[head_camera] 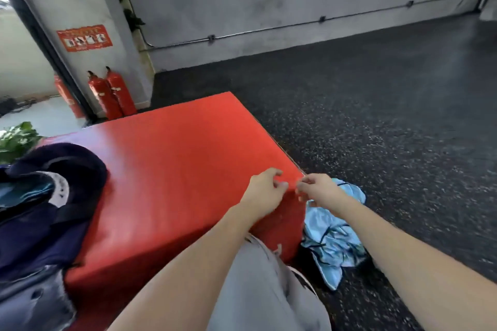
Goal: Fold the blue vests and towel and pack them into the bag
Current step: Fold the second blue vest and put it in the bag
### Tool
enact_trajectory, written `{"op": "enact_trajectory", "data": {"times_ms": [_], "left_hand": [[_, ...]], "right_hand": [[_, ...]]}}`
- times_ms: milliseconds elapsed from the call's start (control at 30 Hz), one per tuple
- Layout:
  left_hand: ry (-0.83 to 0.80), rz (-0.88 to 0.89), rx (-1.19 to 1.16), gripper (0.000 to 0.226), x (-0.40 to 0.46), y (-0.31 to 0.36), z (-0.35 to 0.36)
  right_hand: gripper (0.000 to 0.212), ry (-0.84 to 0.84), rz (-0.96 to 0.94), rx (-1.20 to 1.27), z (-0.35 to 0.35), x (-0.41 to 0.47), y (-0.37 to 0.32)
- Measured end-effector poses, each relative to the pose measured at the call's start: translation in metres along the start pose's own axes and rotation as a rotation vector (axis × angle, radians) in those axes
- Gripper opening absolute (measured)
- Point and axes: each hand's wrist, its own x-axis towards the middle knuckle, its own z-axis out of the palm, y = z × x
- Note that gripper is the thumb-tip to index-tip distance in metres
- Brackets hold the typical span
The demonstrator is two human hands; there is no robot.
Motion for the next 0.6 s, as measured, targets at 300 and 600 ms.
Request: {"op": "enact_trajectory", "data": {"times_ms": [300,600], "left_hand": [[-0.303,-0.07,0.097,0.042,0.029,-0.004,0.155],[-0.404,-0.274,0.134,0.051,0.065,-0.059,0.226]], "right_hand": [[0.018,0.055,0.289,-0.07,-0.057,0.018,0.153],[0.011,-0.033,0.418,-0.063,-0.035,0.066,0.244]]}}
